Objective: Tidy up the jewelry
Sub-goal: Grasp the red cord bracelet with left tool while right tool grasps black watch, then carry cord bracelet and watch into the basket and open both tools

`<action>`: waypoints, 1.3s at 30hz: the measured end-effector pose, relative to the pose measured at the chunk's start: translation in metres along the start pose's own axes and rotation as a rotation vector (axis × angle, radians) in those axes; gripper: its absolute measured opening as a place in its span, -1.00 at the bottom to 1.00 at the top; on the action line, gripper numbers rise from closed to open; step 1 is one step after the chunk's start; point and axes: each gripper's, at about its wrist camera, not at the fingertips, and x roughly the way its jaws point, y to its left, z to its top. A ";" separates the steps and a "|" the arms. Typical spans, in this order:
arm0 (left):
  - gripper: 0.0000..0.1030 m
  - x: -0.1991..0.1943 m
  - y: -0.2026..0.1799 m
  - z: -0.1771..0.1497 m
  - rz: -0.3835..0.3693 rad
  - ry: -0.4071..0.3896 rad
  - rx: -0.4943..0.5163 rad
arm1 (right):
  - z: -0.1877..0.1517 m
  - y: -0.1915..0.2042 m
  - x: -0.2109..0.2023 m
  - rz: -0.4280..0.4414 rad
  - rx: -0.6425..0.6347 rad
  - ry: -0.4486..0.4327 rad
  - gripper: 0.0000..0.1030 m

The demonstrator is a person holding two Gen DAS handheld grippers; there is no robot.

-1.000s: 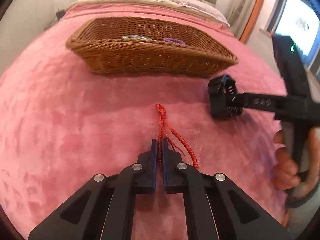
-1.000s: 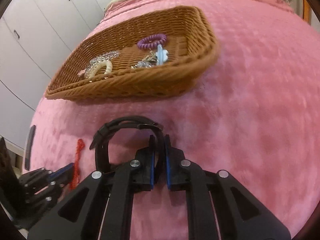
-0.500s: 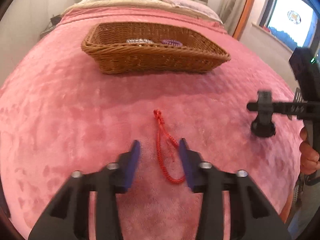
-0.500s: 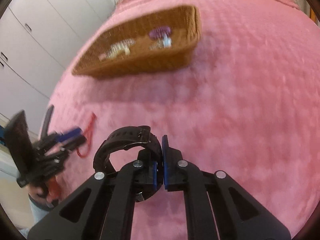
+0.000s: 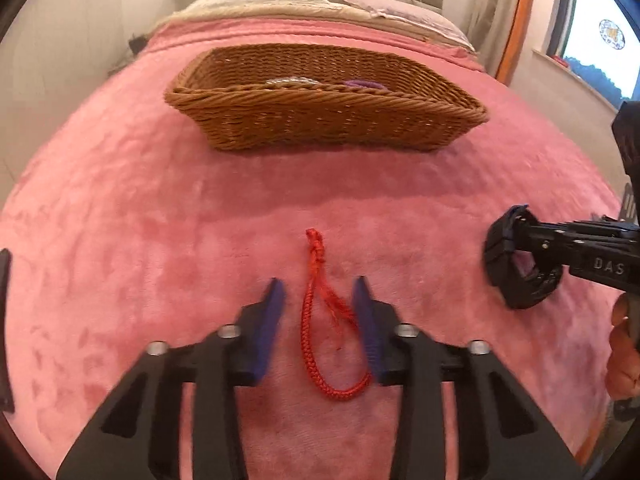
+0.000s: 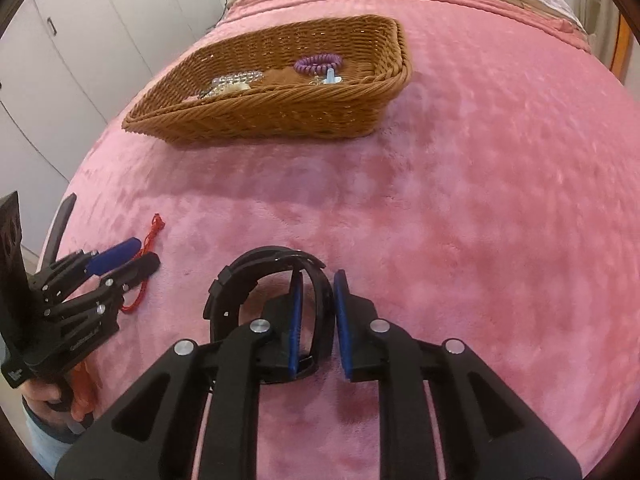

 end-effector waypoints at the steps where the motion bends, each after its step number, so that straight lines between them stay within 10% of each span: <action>1: -0.76 -0.001 0.004 -0.001 -0.018 -0.003 -0.014 | -0.001 0.001 0.002 0.004 0.008 -0.010 -0.73; 16: -0.95 -0.043 0.006 0.008 -0.191 -0.144 -0.061 | -0.003 0.006 -0.038 0.065 0.032 -0.141 -0.85; 26: -0.95 -0.100 -0.004 0.085 -0.207 -0.384 -0.019 | 0.076 0.025 -0.105 0.081 0.010 -0.387 -0.85; 39: -0.95 -0.020 0.017 0.174 -0.217 -0.349 -0.111 | 0.172 -0.006 0.002 0.087 0.146 -0.246 -0.85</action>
